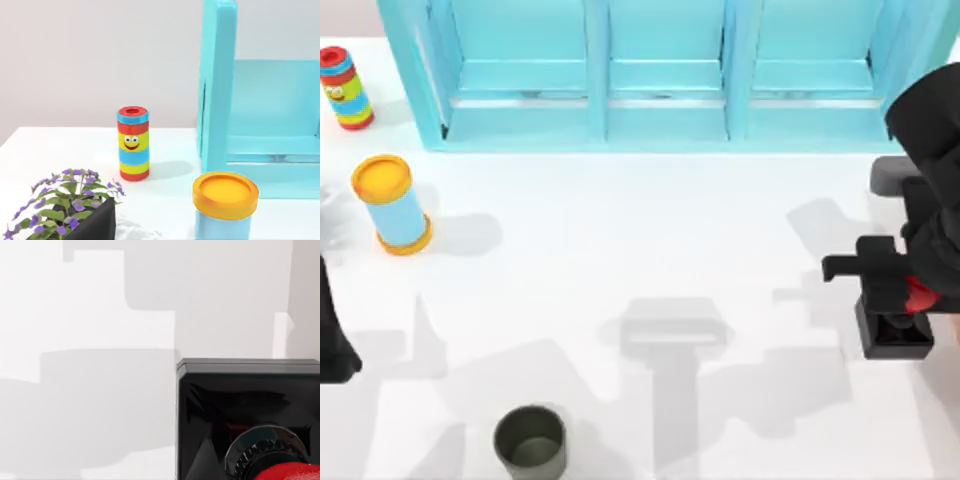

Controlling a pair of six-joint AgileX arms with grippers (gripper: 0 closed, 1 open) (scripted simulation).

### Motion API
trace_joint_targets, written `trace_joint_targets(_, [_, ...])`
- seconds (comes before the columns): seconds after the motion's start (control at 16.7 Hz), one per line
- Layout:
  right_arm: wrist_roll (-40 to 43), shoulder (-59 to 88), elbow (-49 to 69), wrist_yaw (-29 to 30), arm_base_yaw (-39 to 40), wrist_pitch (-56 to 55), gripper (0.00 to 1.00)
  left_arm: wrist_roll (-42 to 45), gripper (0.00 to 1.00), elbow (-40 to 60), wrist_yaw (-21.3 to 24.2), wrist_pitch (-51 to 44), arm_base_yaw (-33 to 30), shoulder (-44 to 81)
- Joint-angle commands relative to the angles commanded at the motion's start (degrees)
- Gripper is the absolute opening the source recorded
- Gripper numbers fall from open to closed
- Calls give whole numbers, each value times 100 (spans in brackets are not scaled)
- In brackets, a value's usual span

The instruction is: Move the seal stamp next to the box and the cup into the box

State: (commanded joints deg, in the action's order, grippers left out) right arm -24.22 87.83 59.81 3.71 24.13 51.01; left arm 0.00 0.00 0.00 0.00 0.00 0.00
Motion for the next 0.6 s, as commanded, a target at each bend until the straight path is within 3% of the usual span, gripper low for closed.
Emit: trace_joint_targets(0.6, [0, 0, 0, 0, 0, 0, 75, 0, 100, 0, 0, 0, 0, 0])
